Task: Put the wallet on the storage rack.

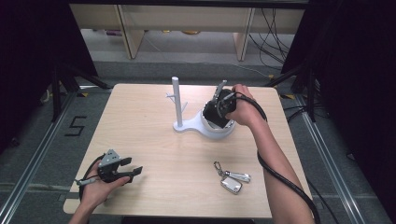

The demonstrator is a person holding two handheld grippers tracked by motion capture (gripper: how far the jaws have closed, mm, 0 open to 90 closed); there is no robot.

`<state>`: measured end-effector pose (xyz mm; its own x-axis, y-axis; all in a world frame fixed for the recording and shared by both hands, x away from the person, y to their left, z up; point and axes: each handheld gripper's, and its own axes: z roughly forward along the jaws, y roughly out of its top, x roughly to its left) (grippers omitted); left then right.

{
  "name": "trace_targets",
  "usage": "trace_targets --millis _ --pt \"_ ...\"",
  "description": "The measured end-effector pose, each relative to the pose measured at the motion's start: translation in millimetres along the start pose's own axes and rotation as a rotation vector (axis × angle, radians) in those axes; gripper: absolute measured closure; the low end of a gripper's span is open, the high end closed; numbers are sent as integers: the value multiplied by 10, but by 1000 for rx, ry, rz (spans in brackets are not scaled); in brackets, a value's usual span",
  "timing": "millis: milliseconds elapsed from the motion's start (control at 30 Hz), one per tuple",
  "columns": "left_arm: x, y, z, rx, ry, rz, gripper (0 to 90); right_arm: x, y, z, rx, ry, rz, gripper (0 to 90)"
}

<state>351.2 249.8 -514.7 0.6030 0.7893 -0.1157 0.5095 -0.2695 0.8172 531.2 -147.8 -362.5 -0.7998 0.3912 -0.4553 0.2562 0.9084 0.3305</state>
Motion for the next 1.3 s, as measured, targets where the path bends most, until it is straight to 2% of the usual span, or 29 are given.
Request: trace_targets --millis 33,100,167,233,333,400,500,533,600,667,733,767,833,900,933,967,1000,1100,1200,1300 --pt "1 -3 8 -10 -5 2 354 -8 -8 -12 -2 -20 17 599" --pt "2 -2 6 -5 -7 2 354 -44 -30 -30 -17 -58 13 599" --pt "1 -4 8 -9 -8 1 354 -71 -56 -52 -24 -93 29 597" --pt "-3 -5 11 -8 -9 -5 353 -68 -78 -66 -36 -109 70 598" --pt "-7 -6 13 -7 -10 -6 353 -88 -110 -80 -45 -154 107 612" --pt "-6 -4 7 -4 -6 -3 352 -97 -128 -85 -56 -150 109 608" --pt "1 -2 -1 -4 2 -4 349 -73 -160 -111 -64 -130 145 613" --pt "13 -2 -5 3 -7 -2 349 -60 -174 -123 -67 -126 162 613" --pt "12 -8 -2 -9 -7 -7 345 -49 -213 -163 -83 -115 181 608" --pt "9 -12 -12 -2 2 -14 345 -26 -266 -214 -88 -105 225 598" --pt "14 -19 -5 -13 -5 -17 344 11 -329 -263 -90 -74 268 585" --pt "18 -20 -5 -10 -8 -17 342 43 -360 -284 -85 -52 294 588" --pt "14 -22 -3 -8 -7 -24 339 80 -432 -318 -94 -35 302 591" --pt "7 -24 -4 -6 -8 -21 338 131 -505 -360 -81 -5 337 597" --pt "2 -28 -4 -5 -7 -26 337 149 -542 -373 -89 -8 342 599" --pt "3 -33 -3 -8 -8 -27 336 197 -575 -399 -83 12 390 595" --pt "4 -38 -4 -7 -7 -31 335 205 -616 -402 -85 29 376 591" --pt "12 -50 -7 -17 -1 -43 331 297 -736 -434 -93 56 417 565" --pt "20 -53 -13 -24 5 -41 330 392 -859 -458 -107 40 467 558" --pt "18 -55 -17 -22 19 -33 329 494 -971 -468 -121 70 506 557"
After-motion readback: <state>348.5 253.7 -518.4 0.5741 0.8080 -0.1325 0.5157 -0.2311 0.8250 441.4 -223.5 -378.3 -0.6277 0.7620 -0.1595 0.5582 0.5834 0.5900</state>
